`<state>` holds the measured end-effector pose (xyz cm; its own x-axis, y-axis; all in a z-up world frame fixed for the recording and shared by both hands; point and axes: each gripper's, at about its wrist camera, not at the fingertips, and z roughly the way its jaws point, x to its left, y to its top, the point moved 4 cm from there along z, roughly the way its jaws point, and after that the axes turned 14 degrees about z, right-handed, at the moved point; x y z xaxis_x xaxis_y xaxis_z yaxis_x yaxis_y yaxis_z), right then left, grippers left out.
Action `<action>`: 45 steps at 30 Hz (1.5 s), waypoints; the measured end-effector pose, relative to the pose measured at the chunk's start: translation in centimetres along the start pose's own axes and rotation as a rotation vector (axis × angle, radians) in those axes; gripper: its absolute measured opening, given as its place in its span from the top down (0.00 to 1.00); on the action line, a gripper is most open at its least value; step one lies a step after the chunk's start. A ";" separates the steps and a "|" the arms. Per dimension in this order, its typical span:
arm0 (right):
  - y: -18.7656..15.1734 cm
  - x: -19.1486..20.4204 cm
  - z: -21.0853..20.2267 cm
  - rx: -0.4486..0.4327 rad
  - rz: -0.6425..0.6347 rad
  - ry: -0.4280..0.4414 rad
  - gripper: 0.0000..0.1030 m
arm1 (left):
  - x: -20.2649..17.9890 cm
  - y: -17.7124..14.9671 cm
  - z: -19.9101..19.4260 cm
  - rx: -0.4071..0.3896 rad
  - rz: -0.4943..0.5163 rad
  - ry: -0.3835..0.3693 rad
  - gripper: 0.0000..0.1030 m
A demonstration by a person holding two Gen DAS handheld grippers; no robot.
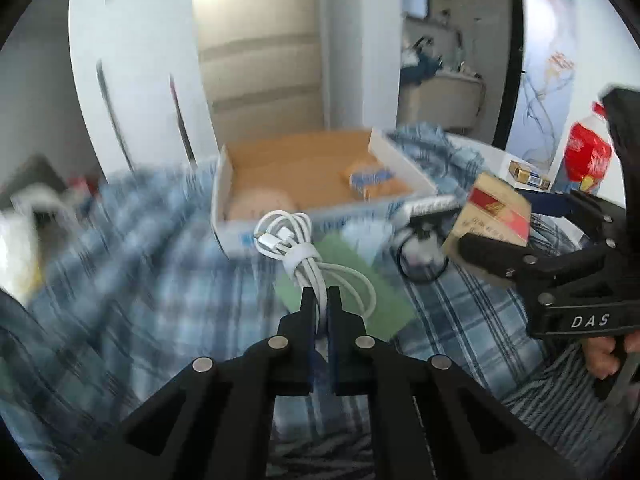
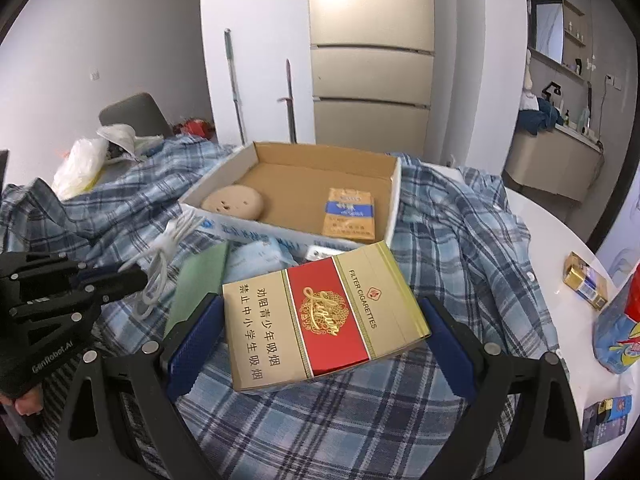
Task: Organize soft objects
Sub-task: 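Lift the white cable with the left gripper while the right holds the carton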
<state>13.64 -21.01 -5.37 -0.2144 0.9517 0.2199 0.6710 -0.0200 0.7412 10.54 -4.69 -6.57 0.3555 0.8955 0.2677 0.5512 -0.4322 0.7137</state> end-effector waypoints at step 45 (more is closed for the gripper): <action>0.2 1.3 -2.7 -0.059 -0.029 0.080 0.07 | -1.7 -4.2 -0.3 0.310 -0.098 -0.239 0.36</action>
<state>11.58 -20.64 -3.19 -0.2913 0.9245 0.2459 0.6213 -0.0126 0.7835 7.40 -4.40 -9.84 0.4354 0.8999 0.0242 0.7798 -0.3905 0.4893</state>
